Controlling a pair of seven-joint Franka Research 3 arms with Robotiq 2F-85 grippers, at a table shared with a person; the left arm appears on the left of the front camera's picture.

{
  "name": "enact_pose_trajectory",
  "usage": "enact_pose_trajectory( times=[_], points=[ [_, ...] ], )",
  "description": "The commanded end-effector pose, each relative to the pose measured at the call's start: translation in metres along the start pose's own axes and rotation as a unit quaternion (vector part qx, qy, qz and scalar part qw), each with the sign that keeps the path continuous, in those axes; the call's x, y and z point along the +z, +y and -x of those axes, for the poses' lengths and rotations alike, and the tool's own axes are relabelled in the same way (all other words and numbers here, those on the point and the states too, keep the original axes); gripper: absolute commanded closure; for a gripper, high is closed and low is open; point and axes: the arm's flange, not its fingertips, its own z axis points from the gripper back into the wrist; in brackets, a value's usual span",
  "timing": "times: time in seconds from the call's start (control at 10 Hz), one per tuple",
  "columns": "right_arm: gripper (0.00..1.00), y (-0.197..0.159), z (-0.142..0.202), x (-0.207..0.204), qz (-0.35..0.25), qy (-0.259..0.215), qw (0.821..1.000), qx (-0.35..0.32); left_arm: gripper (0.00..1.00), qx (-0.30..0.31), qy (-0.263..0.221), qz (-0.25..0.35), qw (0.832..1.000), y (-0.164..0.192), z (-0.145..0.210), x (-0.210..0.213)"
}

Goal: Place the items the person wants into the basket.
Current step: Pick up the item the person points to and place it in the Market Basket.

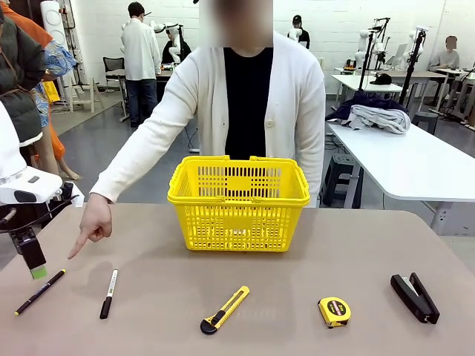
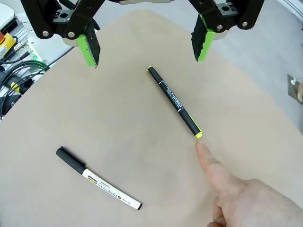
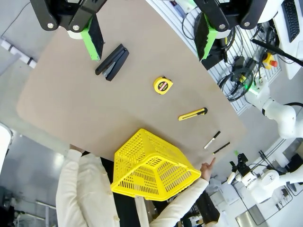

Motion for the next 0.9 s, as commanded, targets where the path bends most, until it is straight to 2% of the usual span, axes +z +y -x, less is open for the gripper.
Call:
enact_pose_trajectory(
  times=[0.0, 0.2, 0.5, 0.8],
  points=[
    [0.0, -0.001, -0.002, 0.002, -0.007, -0.007, 1.0, 0.007, 0.0, -0.002, 0.0, -0.001, 1.0, -0.001, 0.001, 0.002],
    [0.0, -0.001, -0.002, 0.002, -0.007, -0.007, 1.0, 0.007, 0.0, 0.0, 0.0, 0.0, 1.0, 0.0, 0.0, 0.0],
    [0.0, -0.001, -0.002, 0.002, -0.007, -0.007, 1.0, 0.007, 0.0, 0.032, 0.01, -0.052, 0.998, -0.019, 0.007, -0.045],
    [0.0, -0.001, -0.002, 0.002, -0.007, -0.007, 1.0, 0.007, 0.0, 0.056, 0.009, -0.051, 0.997, -0.01, 0.012, -0.07]
  ],
)
